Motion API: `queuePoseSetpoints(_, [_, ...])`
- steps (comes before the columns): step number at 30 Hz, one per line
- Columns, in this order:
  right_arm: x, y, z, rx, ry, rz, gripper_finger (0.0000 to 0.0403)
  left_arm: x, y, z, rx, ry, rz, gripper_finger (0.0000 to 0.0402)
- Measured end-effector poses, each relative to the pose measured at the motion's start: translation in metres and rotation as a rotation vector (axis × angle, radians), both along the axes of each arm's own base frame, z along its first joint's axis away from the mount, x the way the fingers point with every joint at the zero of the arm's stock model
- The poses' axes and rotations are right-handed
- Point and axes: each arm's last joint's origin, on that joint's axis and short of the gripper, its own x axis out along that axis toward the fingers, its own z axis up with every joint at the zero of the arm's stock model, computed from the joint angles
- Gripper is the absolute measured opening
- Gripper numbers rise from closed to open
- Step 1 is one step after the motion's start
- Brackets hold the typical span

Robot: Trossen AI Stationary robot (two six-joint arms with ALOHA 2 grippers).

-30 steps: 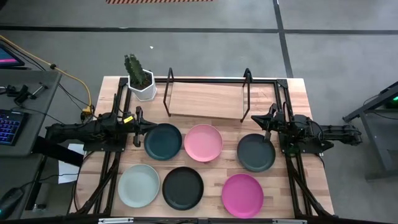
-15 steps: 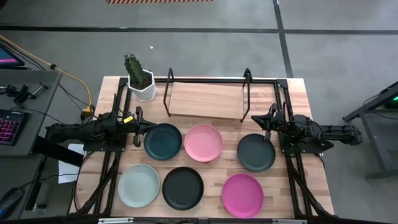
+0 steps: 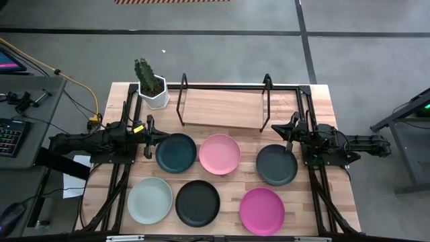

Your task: Place and stack plates onto a shelf

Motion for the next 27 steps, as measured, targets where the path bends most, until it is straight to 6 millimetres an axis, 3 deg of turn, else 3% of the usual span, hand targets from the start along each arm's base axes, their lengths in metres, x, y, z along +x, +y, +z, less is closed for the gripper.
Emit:
queuePoseSetpoints(14, [0.0,0.0,0.002,0.027,-0.027,0.002,0.0,0.0,0.0,0.0,0.0,0.0,0.0,0.0])
queuePoseSetpoints(16, [-0.001,0.0,0.007,0.112,-0.107,0.012,0.0,0.0,0.0,0.0,0.0,0.0,0.0,0.0])
queuePoseSetpoints(22, [-0.012,-0.002,0.041,0.734,-0.633,0.109,0.0,0.0,0.0,0.0,0.0,0.0,0.001,0.0])
queuePoseSetpoints(24, [-0.016,-0.004,0.05,0.833,-0.746,0.106,0.0,0.0,0.0,0.0,0.0,0.0,0.0,0.0])
queuePoseSetpoints(27, [-0.019,-0.006,0.054,0.849,-0.806,0.024,0.0,0.0,0.0,0.0,0.0,0.0,0.0,0.0])
